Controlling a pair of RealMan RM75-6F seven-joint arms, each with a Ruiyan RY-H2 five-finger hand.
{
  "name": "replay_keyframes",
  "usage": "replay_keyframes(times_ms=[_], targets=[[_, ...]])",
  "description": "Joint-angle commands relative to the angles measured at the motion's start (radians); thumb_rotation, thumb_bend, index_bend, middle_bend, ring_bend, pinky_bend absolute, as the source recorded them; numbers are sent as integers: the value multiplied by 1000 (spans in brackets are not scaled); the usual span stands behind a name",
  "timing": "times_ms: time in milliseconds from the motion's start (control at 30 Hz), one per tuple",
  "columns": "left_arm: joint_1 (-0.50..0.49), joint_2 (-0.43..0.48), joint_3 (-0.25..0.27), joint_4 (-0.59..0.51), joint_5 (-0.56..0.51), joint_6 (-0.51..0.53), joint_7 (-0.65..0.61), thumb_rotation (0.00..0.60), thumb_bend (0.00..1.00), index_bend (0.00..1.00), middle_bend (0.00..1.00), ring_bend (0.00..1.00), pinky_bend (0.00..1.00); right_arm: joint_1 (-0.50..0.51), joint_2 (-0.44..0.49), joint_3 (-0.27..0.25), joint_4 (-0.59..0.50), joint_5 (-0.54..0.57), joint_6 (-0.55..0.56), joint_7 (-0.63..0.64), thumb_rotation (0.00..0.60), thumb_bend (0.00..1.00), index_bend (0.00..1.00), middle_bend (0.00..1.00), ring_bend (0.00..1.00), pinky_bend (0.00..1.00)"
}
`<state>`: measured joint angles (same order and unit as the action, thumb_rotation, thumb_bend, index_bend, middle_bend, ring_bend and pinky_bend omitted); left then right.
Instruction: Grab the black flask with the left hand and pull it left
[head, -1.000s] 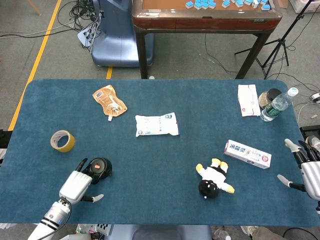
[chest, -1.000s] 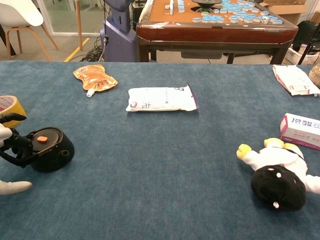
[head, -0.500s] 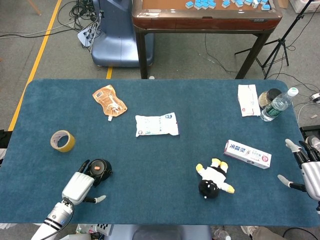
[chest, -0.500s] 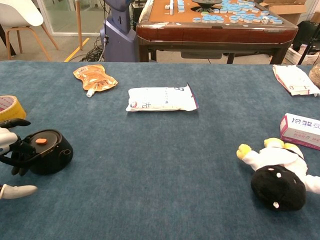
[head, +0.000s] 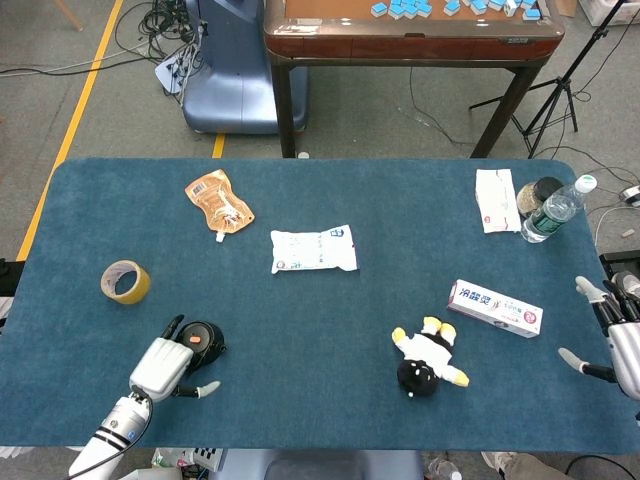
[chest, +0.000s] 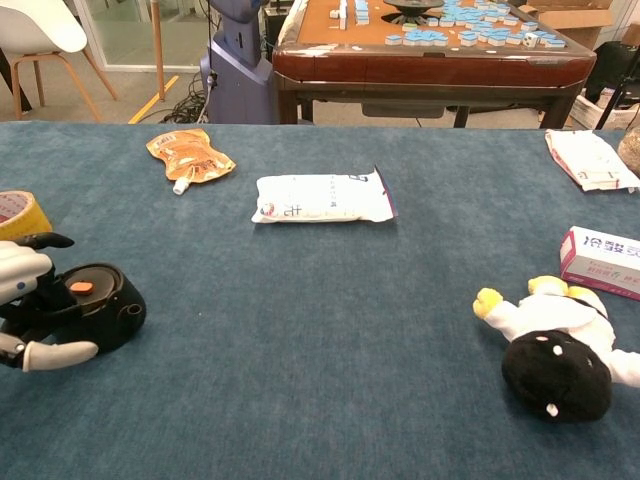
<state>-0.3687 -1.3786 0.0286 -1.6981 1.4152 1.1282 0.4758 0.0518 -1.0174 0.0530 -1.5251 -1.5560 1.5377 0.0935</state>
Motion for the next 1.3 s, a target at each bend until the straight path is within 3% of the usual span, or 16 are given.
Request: replay_keyframes(times_ms=[33, 233, 467, 1300], targets=[[-8, 0, -15, -7, -10, 1, -8, 107, 139, 835, 891, 698, 0, 0, -1, 1, 3, 0, 0, 2, 600, 124, 67, 231, 109, 174], [-24, -14, -47, 4, -38, -3, -38, 89, 132, 923, 986, 789, 0, 0, -6, 4, 11, 5, 1, 10, 600, 124, 67, 231, 109, 174], [-34, -42, -92, 30, -98, -8, -115, 88, 132, 997, 1000, 866, 0, 4, -10, 8, 20, 9, -3, 19, 600, 124, 67, 231, 109, 174], [-20, 10, -179, 4, -171, 103, -178, 120, 133, 1000, 1000, 969, 0, 5, -22, 10, 34, 16, -8, 31, 600, 124, 67, 230, 109, 174]])
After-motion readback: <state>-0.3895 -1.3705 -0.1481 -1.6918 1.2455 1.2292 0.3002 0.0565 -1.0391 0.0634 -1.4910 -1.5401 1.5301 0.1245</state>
